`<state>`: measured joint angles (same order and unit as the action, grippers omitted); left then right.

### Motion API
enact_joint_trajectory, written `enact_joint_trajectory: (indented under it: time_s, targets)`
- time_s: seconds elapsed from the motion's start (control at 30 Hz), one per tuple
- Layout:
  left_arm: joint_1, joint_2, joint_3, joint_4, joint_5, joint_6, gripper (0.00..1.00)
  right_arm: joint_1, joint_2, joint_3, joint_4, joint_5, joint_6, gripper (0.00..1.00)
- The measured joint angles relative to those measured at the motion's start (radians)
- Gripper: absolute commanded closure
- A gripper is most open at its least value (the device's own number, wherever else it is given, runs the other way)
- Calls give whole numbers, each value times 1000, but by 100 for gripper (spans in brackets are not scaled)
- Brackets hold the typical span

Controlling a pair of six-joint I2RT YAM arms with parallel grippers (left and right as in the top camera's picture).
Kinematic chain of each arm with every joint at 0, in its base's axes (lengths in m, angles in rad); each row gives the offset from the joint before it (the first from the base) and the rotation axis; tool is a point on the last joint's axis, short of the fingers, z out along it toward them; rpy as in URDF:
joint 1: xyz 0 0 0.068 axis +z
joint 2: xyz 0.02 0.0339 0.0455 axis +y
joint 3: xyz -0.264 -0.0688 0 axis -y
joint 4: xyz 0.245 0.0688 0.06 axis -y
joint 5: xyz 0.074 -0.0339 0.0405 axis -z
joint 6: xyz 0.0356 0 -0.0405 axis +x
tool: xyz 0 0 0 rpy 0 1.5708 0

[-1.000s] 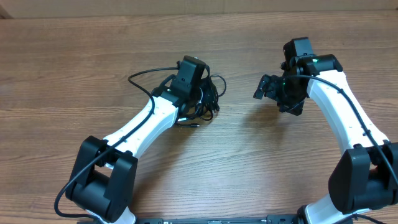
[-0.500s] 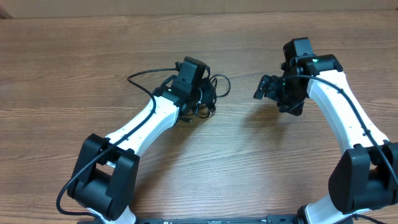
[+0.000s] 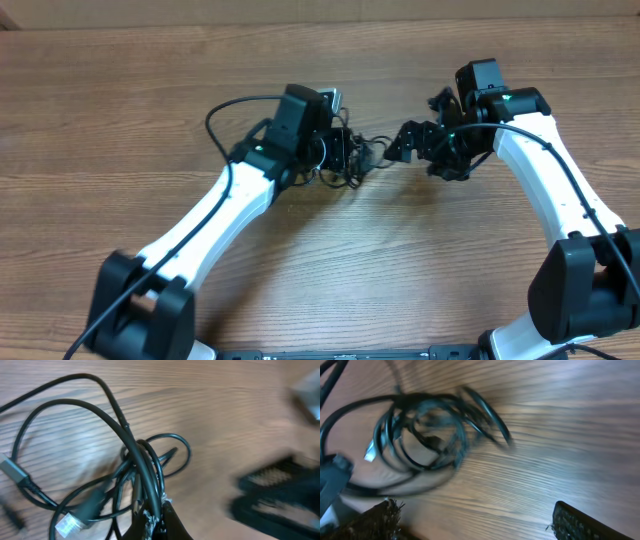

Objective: Untangle cables

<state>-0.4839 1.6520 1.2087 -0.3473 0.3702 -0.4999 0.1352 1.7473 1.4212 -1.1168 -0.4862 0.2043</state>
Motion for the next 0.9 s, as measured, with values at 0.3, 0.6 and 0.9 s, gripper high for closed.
enact_joint_trajectory:
  time_s: [0.3, 0.6, 0.9]
  targets:
    - [29, -58, 11, -5, 174, 33, 96, 5, 0, 0, 108, -116, 27, 42]
    - [39, -59, 11, 8, 201, 33, 96, 5, 0, 0, 113, -126, 121, 36]
    - [56, -63, 11, 34, 207, 33, 96, 55, 0, -44, 149, -75, 113, 48]
